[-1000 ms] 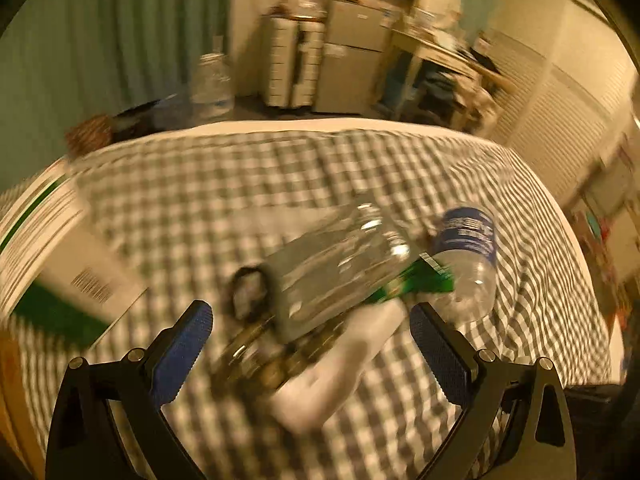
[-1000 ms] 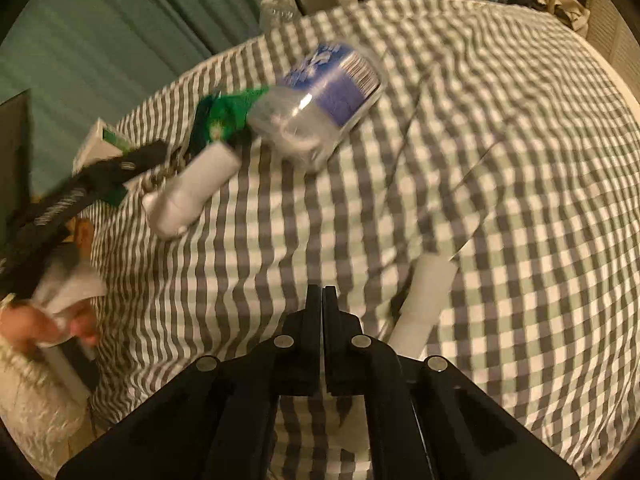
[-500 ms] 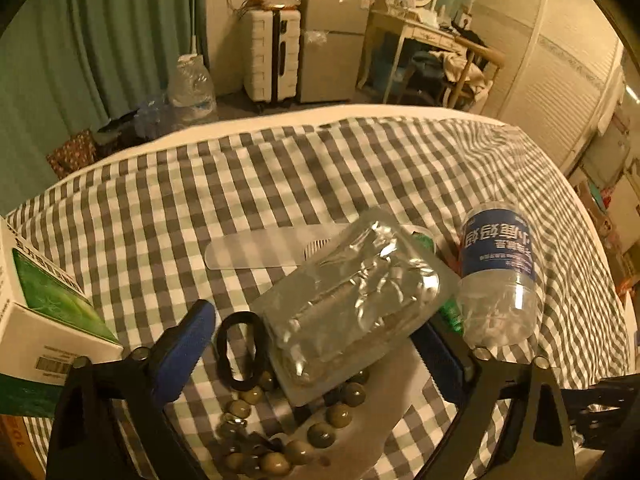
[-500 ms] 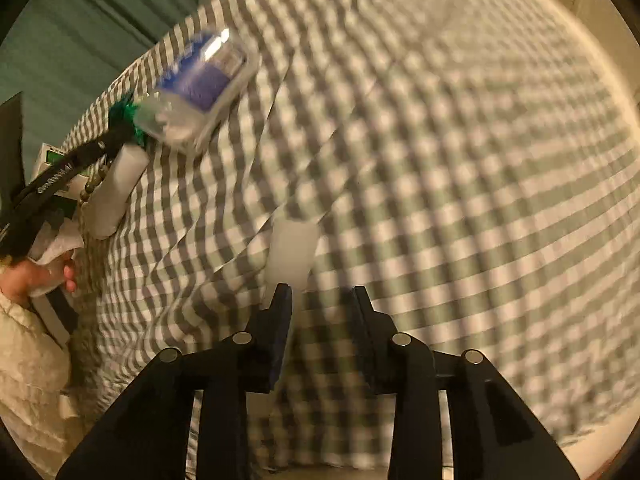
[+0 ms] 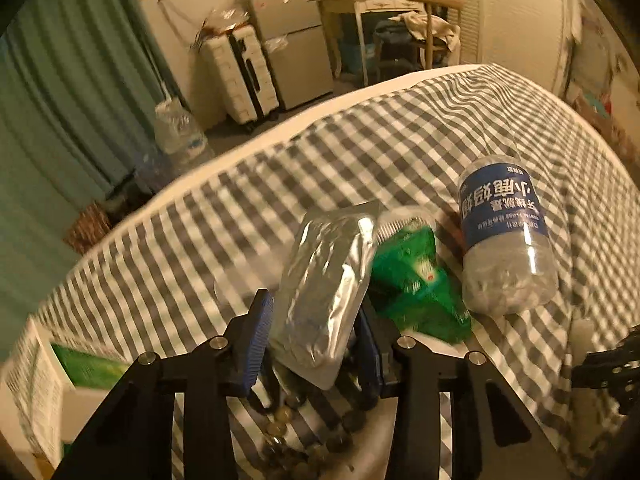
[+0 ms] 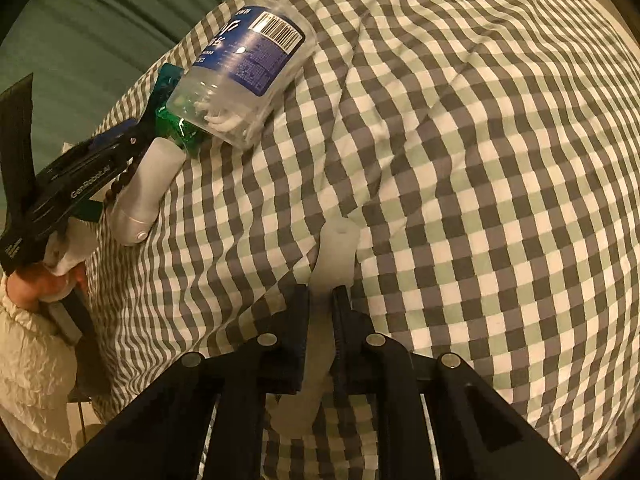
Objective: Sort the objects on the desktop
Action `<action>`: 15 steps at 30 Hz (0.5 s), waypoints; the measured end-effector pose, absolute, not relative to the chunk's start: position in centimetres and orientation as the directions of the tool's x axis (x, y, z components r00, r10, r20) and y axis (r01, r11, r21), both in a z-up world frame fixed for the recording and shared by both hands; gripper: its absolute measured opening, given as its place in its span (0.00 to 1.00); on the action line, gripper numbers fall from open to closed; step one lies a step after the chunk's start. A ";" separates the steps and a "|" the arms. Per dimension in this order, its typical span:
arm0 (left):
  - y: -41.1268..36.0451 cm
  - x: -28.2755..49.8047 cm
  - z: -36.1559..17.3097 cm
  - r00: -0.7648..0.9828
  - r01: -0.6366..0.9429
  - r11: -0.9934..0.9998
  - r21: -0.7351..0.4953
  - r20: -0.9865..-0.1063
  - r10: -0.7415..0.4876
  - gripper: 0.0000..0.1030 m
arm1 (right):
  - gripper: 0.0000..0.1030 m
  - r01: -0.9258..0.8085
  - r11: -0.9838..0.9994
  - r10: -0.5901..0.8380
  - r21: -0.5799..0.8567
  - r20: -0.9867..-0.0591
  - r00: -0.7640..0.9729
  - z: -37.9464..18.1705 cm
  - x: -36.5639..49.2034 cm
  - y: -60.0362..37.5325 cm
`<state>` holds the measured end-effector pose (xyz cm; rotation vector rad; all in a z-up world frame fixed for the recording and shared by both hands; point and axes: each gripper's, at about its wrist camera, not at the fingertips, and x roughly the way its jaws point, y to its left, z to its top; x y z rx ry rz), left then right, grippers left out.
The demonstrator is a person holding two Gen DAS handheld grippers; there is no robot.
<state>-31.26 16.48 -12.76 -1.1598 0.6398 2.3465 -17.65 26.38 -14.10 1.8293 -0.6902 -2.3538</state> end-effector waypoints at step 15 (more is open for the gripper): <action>13.1 -31.5 -9.2 -0.523 -0.505 -0.861 0.059 -0.814 0.251 0.07 | 0.06 -0.162 -0.912 -0.295 0.377 -0.878 -0.378 -9.3 -14.5 34.0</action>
